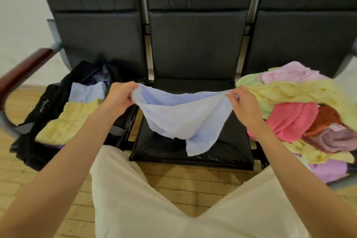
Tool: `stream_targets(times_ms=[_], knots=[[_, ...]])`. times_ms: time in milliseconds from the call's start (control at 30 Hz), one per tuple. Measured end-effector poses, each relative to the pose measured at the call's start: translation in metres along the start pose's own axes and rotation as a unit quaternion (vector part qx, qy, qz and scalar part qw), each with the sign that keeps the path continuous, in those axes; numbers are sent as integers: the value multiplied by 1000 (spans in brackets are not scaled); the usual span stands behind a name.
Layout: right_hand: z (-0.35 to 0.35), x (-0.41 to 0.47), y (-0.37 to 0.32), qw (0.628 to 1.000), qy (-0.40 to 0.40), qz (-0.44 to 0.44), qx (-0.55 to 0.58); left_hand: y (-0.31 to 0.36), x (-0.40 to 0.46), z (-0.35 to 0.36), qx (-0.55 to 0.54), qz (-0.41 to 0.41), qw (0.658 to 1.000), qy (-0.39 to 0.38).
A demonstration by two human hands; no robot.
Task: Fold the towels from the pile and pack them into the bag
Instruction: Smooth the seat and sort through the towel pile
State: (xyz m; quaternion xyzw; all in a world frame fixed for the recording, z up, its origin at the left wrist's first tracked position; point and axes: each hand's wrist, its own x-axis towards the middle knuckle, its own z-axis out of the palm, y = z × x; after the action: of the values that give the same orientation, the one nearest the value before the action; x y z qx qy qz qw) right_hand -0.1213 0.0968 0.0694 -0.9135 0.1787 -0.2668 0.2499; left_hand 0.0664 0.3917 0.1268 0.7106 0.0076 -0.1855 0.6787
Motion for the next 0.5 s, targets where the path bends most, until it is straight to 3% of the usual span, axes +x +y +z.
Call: stream_targets(times_ms=[133,233,333,367,433,500], knots=[[-11,5,-13,999,25,13,33,20,-3,-2,-67,-54,995,-51],[-22,7,-18,995,16,85,60,25,-3,-2,-95,-53,993,-44],[-36,-8,-22,993,81,45,74,25,-12,3,69,65,995,29],[-38,-13,-22,991,95,46,78,24,-14,4,166,130,975,65],[-38,-23,-19,991,103,50,72,23,-18,2,355,242,898,97],[-35,-34,-15,992,107,49,45,20,-17,-2,443,278,847,92]])
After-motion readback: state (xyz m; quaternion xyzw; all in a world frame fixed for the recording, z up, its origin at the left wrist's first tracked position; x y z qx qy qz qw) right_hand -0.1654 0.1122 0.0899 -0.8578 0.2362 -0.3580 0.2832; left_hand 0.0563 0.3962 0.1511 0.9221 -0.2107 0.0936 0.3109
